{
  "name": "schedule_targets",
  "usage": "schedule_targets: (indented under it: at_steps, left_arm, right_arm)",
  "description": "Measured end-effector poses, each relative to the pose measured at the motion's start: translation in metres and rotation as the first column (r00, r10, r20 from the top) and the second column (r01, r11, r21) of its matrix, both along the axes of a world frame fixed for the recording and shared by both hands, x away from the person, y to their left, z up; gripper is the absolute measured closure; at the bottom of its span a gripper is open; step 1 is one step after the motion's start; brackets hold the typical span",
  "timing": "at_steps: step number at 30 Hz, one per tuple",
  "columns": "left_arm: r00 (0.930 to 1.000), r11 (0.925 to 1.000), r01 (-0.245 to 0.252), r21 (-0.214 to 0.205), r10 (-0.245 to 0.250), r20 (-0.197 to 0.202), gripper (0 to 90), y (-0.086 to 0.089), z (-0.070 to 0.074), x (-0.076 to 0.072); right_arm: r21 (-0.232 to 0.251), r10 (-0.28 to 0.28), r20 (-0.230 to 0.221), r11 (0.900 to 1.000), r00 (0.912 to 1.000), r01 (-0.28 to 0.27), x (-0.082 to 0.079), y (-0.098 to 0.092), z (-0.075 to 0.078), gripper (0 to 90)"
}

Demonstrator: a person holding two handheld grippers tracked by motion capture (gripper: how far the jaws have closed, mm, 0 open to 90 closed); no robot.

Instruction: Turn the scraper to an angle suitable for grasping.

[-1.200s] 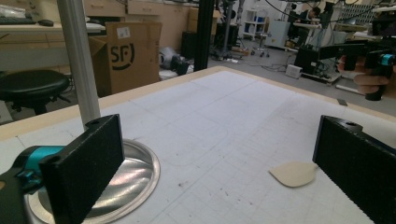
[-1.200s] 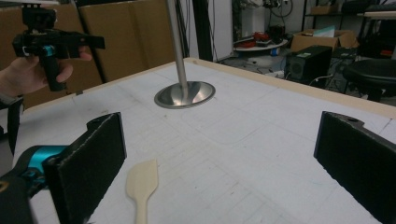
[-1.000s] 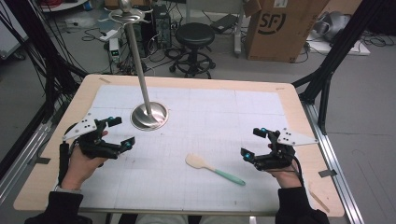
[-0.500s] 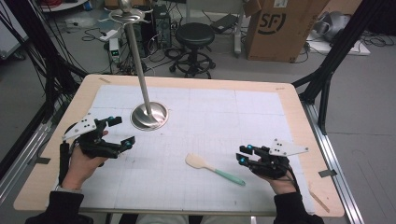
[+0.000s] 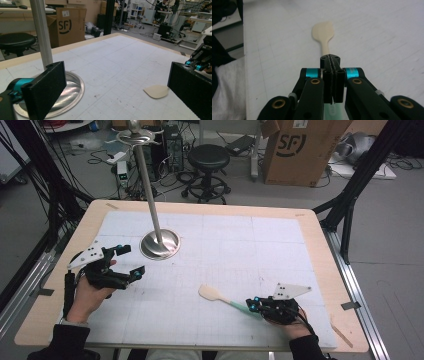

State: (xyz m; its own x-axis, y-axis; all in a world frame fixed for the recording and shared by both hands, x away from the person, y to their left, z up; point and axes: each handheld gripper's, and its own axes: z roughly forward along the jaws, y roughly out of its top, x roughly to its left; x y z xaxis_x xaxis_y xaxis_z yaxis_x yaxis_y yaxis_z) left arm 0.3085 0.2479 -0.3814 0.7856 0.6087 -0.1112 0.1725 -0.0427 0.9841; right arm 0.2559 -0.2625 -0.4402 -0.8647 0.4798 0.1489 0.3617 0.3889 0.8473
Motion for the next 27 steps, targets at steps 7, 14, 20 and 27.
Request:
schedule_targets:
  at_steps: [7,14,20,27]
  left_arm:
    - [1.0000,1.0000,-0.001,0.006,0.001,-0.001,2.6,0.000,0.000,0.000]
    - [1.0000,1.0000,0.006,0.006,-0.006,-0.003,2.6,-0.001,-0.001,0.000]
    - [1.0000,0.9999,0.004,0.010,-0.004,-0.005,2.6,-0.001,-0.001,0.000]
    - [1.0000,0.9999,0.008,0.014,-0.008,-0.006,2.6,-0.002,-0.001,0.000]
  right_arm:
    - [-0.045,0.048,-0.036,0.9978,0.9982,-0.050,-0.003,0.009,-0.007,89.8]
    - [-0.102,0.061,-0.061,0.9925,0.9963,-0.067,-0.004,0.012,-0.010,89.9]
    - [-0.139,0.046,-0.065,0.9888,0.9968,-0.054,-0.001,0.012,-0.011,90.0]
    - [-0.164,-0.044,-0.025,0.9856,0.9987,0.039,0.007,0.005,-0.010,90.0]
